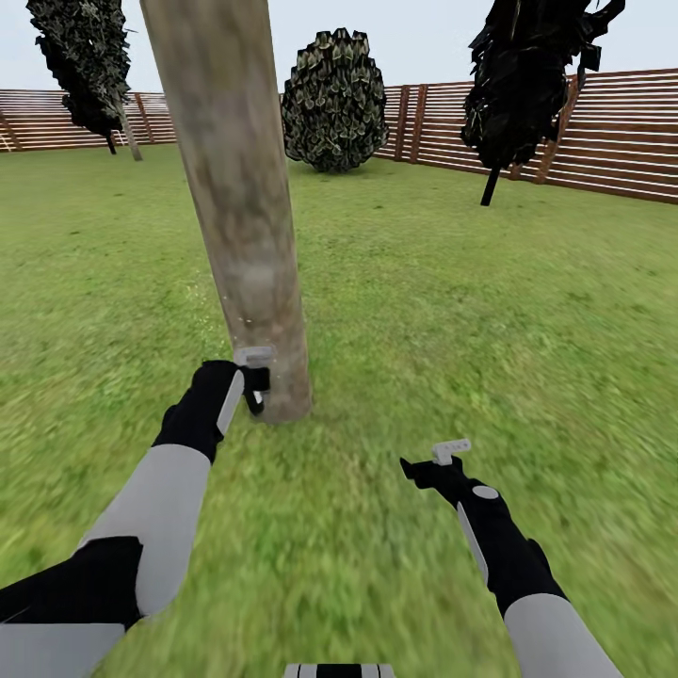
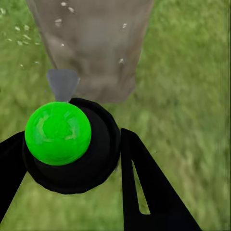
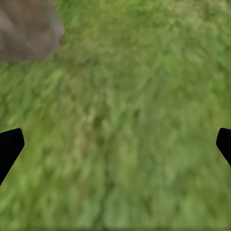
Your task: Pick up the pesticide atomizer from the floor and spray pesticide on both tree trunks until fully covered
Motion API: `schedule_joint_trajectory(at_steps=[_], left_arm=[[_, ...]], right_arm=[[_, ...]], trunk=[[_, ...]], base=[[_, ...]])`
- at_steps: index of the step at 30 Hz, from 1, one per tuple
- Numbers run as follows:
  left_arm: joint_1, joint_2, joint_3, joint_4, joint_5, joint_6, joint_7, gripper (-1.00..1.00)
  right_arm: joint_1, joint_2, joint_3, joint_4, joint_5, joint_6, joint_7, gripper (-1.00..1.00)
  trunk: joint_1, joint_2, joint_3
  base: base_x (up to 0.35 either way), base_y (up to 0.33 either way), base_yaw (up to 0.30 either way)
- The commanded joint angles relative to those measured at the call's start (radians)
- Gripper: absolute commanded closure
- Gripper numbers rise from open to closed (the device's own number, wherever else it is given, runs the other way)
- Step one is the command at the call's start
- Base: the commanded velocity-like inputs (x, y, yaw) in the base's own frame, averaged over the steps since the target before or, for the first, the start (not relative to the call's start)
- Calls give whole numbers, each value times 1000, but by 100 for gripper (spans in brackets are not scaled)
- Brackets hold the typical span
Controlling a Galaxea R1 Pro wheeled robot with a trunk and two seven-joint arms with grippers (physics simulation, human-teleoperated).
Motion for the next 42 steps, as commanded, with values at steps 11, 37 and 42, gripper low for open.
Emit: schedule_joint_trajectory(at_steps=[11,37,42], left_arm=[[-95,4,3,-60,-5,202,-1,100],[-185,45,-3,-25,-4,269,-9,100],[-235,13,-3,-21,-1,272,-9,100]], right_arm=[[0,0,-1,-4,1,0,-1,-100],[0,-197,-323,-37,3,1,3,-100],[0,-198,-326,-37,4,1,3,-100]], trunk=[[0,0,0],[0,0,0],[0,0,0]], base=[[0,0,0],[0,0,0],[0,0,0]])
